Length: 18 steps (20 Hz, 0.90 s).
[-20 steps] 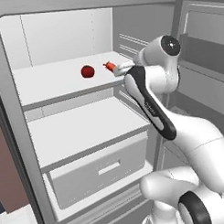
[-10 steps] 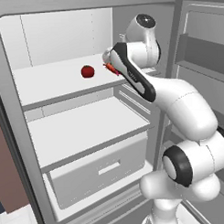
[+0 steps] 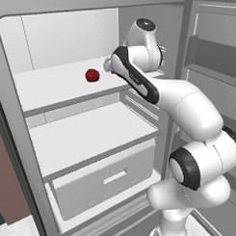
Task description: Place one tomato and one fish in each tupperware on the nearby counter, to pack two identical lunches.
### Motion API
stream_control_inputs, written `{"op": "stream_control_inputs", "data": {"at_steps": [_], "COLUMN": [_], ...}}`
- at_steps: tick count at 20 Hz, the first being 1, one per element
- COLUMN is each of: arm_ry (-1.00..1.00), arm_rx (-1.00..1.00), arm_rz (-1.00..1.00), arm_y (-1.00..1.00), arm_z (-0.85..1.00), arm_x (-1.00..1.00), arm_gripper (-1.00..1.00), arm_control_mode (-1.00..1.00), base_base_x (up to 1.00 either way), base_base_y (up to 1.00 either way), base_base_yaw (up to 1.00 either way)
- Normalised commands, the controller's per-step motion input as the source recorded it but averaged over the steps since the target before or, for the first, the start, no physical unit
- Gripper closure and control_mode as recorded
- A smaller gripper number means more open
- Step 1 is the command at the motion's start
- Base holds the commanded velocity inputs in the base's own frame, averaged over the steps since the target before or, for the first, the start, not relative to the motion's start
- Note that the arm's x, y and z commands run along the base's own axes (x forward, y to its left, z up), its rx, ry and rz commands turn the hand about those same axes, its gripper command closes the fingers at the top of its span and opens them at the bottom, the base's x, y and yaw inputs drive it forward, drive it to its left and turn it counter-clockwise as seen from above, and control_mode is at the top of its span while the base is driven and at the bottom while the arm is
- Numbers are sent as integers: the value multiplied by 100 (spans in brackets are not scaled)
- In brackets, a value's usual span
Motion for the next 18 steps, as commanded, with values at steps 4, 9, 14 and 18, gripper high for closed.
{"op": "stream_control_inputs", "data": {"at_steps": [4,9,14,18], "arm_ry": [0,-1,-3,0], "arm_rx": [0,0,0,0], "arm_rz": [5,4,1,0], "arm_y": [0,0,0,0], "arm_z": [-26,-27,-16,0], "arm_x": [14,5,7,0], "arm_gripper": [-100,-100,100,100], "arm_control_mode": [-100,-100,-100,-100], "base_base_x": [0,0,0,0], "base_base_y": [0,0,0,0], "base_base_yaw": [0,0,0,0]}}
